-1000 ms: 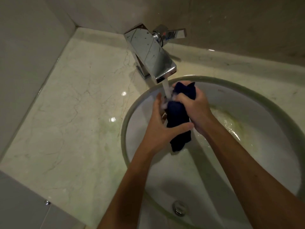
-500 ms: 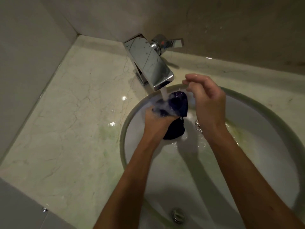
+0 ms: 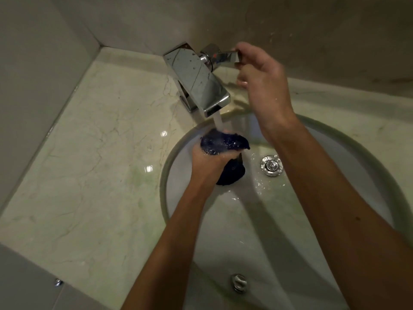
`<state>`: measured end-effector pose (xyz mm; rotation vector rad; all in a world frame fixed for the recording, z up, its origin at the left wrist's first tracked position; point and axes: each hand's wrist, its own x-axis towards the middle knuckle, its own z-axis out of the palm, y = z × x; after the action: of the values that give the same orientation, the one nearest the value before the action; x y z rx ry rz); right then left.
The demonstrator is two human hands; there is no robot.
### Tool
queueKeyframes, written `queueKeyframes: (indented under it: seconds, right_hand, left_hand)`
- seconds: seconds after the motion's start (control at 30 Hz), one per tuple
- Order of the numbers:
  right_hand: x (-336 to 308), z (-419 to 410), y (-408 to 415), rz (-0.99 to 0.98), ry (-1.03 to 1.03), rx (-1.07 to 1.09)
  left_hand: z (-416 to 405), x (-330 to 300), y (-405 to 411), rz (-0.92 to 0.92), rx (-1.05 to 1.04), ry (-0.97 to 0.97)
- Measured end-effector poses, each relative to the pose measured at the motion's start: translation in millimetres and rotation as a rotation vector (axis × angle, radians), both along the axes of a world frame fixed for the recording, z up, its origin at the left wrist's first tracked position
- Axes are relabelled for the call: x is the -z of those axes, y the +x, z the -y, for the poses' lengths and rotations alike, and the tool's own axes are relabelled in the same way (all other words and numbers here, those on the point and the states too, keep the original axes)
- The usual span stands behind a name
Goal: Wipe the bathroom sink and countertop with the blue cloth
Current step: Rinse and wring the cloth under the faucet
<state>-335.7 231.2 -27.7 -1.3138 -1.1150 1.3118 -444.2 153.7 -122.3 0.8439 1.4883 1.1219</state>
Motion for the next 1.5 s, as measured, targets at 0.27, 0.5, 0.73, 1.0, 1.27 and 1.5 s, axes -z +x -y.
queueKeyframes:
  seconds: [0.27, 0.5, 0.73, 1.0, 1.27, 1.5]
  right_hand:
    - [50.5, 29.2, 20.7, -0.043, 0.049, 0.010]
    - [93.0, 80.9, 43.7, -0.542, -0.906, -0.299]
    - [114.9, 125.3, 74.6, -0.758, -1.002, -0.464]
    - [107.4, 140.1, 76.1, -1.067, -0.702, -0.722]
    - [90.0, 139.3, 69.5, -0.555, -0.768, -0.570]
    - [120.4, 136.8, 45.2, 0.900, -0.351, -0.425]
  left_hand:
    - [5.4, -8.2, -1.1, 0.372, 0.084, 0.043]
    - [1.3, -21.3, 19.0, 0.829, 0.221, -0.034]
    - [-5.7, -17.8, 19.5, 0.996, 0.191, -0.148]
    - [-3.6, -14.3, 29.4, 1.059, 0.248, -0.130]
    - [-13.1, -0.8, 24.0, 0.801, 0.261, -0.359]
    - [-23.2, 51.1, 48.3, -0.191, 0.183, -0.564]
